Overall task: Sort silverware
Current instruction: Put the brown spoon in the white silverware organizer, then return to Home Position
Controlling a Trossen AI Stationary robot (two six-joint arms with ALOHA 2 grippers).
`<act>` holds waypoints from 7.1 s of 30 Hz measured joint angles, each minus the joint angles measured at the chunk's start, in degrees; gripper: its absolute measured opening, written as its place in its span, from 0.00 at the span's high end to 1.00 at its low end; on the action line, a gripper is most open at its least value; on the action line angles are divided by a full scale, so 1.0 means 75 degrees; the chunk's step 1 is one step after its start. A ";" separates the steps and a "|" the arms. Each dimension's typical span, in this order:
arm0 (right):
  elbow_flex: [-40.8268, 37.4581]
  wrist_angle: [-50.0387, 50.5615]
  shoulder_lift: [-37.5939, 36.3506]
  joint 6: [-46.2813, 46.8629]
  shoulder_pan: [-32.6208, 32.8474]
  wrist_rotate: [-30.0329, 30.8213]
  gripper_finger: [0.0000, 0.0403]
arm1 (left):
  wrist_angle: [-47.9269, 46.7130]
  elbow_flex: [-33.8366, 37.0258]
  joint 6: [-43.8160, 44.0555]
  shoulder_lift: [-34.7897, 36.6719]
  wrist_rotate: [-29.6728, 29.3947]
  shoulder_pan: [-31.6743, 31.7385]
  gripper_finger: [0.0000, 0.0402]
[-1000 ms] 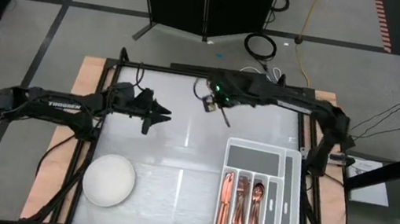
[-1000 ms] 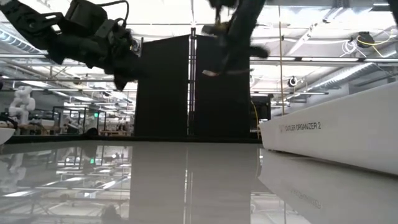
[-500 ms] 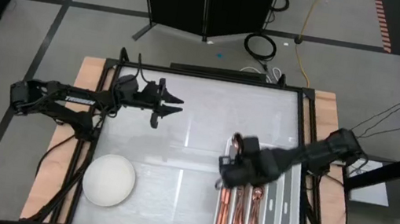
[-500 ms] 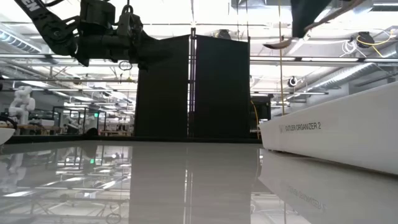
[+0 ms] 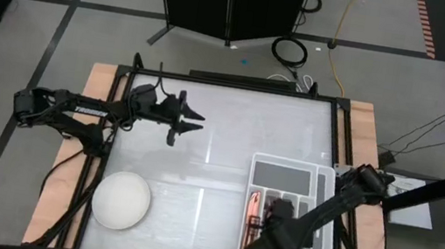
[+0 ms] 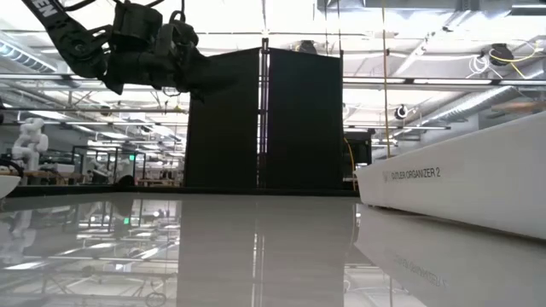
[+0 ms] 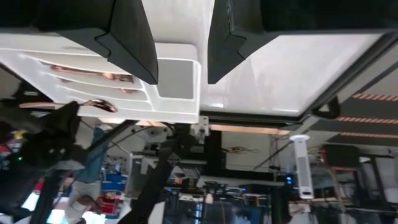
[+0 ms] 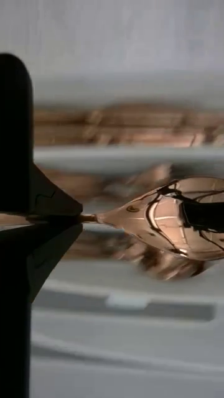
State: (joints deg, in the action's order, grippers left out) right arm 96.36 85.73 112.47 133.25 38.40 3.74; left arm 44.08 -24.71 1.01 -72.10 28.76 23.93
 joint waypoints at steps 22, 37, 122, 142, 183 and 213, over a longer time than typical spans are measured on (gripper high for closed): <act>-0.1075 0.0237 0.0418 -0.0087 0.0045 -0.0878 0.99 | -0.0026 0.0003 0.0248 -0.0038 0.0343 -0.0208 0.66; -0.1087 -0.0325 0.0416 -0.0081 0.0095 -0.0909 0.92 | -0.0137 0.0006 0.0218 -0.0038 0.0343 -0.0211 0.66; -1.0377 -1.5028 -0.7570 -1.4964 -0.5620 -0.0354 1.00 | -0.2822 0.2483 0.1454 0.5819 -0.0659 0.1519 0.66; -1.1511 -1.5457 -0.9167 -1.5853 -0.5629 0.0322 1.00 | -0.4496 0.2480 0.2071 0.8195 -0.4670 -0.0688 0.66; -1.2735 -1.1876 -1.4062 -1.6171 -0.5765 0.1544 1.00 | -0.3172 0.3246 0.0369 0.8050 -0.6901 -0.2108 0.66; -1.2733 -1.1861 -1.4004 -1.6060 -0.5763 0.1479 1.00 | -0.3381 0.3252 0.0204 0.8043 -0.6848 -0.2103 0.66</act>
State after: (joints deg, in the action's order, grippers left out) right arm 0.86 -3.22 7.44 12.80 -4.82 14.83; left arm 18.72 -0.32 2.55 -11.77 -22.61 8.16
